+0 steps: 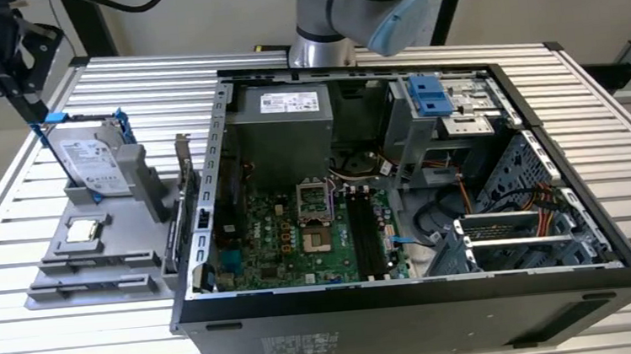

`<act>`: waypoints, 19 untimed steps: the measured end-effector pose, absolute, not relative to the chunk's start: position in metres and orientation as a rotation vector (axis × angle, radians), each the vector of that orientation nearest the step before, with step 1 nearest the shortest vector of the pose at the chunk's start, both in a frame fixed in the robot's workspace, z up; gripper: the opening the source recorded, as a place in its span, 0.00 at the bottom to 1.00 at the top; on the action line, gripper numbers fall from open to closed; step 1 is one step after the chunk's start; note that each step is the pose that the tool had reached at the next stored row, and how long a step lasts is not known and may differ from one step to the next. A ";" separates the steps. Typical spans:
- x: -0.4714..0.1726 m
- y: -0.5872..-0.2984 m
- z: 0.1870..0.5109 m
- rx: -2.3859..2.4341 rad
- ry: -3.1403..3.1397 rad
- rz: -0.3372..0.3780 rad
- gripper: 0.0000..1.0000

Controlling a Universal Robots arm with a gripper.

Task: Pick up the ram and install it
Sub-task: 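Reach for the ram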

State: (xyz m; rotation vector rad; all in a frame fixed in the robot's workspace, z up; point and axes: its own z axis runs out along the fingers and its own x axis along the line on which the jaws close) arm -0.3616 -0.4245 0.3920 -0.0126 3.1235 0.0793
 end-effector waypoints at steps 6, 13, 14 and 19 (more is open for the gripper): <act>-0.362 -0.438 0.392 0.012 3.123 0.079 0.00; -0.362 -0.455 0.392 0.043 3.122 0.079 0.00; -0.362 -0.458 0.392 0.046 3.122 0.079 0.00; -0.362 -0.471 0.391 0.056 3.122 0.079 0.00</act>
